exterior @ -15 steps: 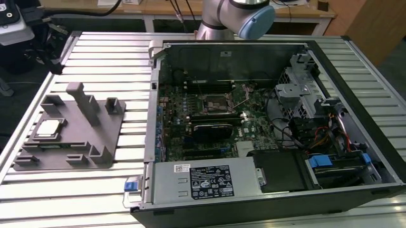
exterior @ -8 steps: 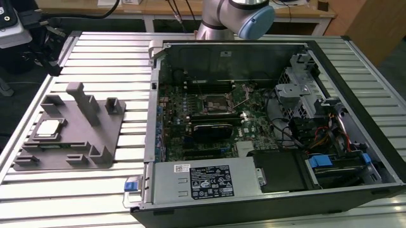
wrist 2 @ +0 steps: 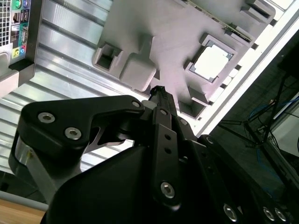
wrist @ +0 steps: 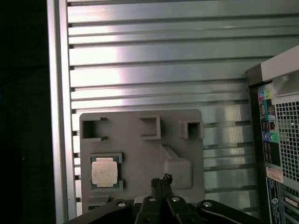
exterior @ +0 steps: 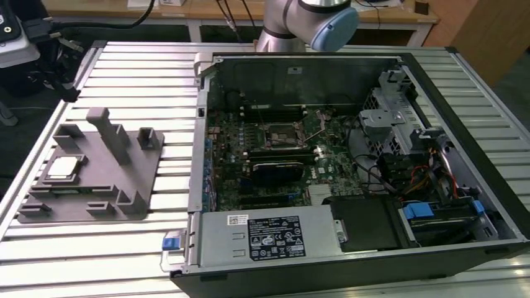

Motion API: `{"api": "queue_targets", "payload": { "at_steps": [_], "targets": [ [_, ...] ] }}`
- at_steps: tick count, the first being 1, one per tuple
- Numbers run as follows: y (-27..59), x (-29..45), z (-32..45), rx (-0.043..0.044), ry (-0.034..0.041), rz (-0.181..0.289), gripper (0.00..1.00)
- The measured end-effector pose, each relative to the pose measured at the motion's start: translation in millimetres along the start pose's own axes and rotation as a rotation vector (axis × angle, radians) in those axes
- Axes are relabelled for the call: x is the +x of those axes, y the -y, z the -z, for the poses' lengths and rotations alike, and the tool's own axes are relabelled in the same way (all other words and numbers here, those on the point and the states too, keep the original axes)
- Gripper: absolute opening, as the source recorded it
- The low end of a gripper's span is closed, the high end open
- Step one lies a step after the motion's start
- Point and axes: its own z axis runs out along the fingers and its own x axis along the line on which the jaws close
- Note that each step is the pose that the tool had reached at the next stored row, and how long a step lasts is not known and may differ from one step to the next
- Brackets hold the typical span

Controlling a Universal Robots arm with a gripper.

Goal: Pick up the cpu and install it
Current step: 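Reach for the cpu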

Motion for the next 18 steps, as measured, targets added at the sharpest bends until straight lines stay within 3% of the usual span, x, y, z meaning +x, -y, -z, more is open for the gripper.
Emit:
{"api": "queue_targets", "payload": {
  "at_steps": [18],
  "targets": [
    [2.5, 12.4, -10.8, -0.0010, -0.0002, 0.002, 0.11]
  ]
}}
